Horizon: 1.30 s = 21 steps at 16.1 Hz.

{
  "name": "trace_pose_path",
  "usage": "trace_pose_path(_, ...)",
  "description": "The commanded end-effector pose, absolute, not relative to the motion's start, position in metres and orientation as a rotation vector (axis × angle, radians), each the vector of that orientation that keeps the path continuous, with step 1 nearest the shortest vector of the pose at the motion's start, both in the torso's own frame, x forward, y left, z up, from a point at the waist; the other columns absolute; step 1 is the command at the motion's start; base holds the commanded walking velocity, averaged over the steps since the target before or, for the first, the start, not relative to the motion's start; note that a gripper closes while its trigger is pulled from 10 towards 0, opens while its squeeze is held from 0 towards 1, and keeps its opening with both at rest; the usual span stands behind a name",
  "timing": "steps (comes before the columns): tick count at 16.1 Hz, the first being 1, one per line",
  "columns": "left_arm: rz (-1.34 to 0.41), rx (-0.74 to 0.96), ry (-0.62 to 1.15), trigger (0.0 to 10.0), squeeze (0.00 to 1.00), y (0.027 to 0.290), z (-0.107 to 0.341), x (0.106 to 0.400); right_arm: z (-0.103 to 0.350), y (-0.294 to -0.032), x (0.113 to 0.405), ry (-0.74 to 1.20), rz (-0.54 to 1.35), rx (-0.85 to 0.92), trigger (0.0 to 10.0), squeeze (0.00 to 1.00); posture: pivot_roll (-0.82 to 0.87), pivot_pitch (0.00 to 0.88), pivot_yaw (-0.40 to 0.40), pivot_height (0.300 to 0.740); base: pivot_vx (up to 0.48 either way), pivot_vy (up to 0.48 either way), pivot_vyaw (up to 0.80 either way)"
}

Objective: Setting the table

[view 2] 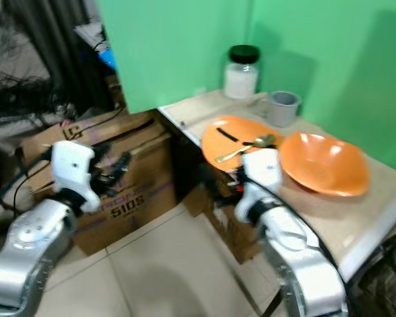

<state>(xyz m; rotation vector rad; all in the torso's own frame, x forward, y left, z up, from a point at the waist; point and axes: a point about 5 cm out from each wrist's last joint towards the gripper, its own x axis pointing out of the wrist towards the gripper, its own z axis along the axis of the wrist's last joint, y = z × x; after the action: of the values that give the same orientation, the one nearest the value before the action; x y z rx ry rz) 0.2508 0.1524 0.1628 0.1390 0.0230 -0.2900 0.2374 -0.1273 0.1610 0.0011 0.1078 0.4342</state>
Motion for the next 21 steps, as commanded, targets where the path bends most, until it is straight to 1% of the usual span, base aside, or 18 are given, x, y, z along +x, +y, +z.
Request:
trace_pose_path(1,-0.308,0.137,0.02,10.0,0.0,0.1482,0.1642,0.2513,0.1621,-0.1344,0.2388,0.11,0.402,-0.01,10.0,0.5,0.08,0.0,0.052,0.74,0.322,0.0,0.0)
trace_pose_path(2,-0.308,0.137,0.02,10.0,0.0,0.1487,0.1645,0.2514,0.162,-0.1339,0.2391,0.11,0.401,-0.009,10.0,0.0,0.08,0.0,0.052,0.74,0.322,0.0,0.0)
trace_pose_path(13,-0.318,0.147,0.024,10.0,0.0,0.1498,0.1645,0.2515,0.1596,-0.1368,0.2412,0.149,0.35,0.021,10.0,0.0,0.08,0.0,0.058,0.74,0.322,0.0,0.0)
trace_pose_path(21,-0.339,0.145,0.023,10.0,0.0,0.1456,0.1631,0.2532,0.1625,-0.1377,0.2393,0.147,0.374,0.017,10.0,0.0,0.06,0.0,0.065,0.74,0.322,0.0,0.0)
